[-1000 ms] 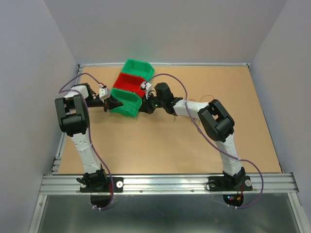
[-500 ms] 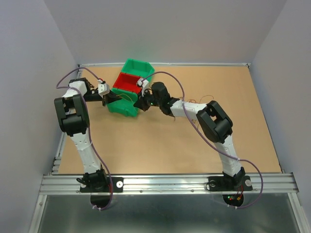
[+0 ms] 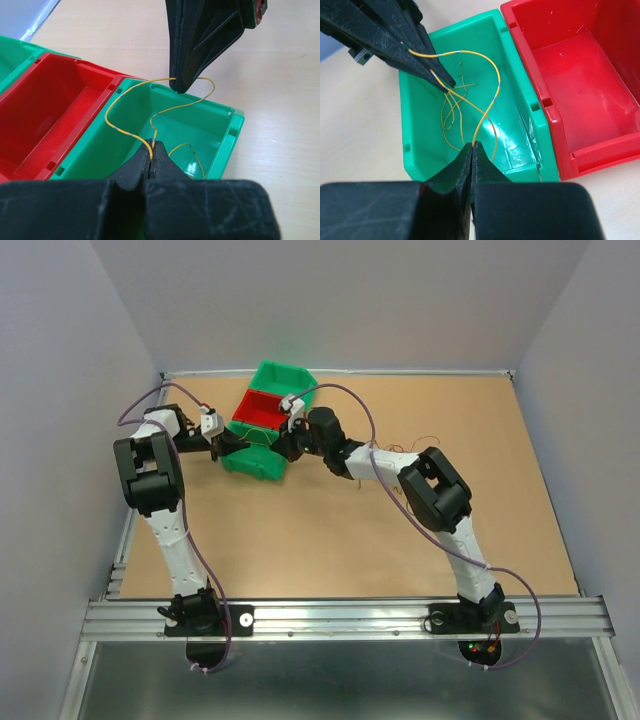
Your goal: Untangle the cables
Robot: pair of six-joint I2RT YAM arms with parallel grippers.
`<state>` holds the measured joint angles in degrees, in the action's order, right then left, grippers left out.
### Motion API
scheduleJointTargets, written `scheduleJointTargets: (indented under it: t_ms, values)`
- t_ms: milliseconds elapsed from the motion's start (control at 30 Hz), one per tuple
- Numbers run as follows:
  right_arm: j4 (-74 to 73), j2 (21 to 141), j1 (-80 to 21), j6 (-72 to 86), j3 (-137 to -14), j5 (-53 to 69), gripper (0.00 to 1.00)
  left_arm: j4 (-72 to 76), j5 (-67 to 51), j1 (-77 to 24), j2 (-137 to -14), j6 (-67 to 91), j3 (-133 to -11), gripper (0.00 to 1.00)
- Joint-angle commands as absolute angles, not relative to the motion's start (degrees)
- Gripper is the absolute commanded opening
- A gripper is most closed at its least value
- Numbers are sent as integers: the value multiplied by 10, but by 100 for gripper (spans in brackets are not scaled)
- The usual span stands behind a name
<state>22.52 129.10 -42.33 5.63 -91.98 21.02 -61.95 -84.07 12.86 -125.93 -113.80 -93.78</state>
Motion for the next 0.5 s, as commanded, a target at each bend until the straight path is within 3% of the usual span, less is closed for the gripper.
scheduleJointTargets:
  t_ms: [0,467]
  values:
    - [264,1304,-431,62,-972,199,1,-641,-888,134,-1229,-1230,-924,0]
    - [243,1361,-438,70,-1030,186,1,-640,-867,145,-1226,-1132,-967,0]
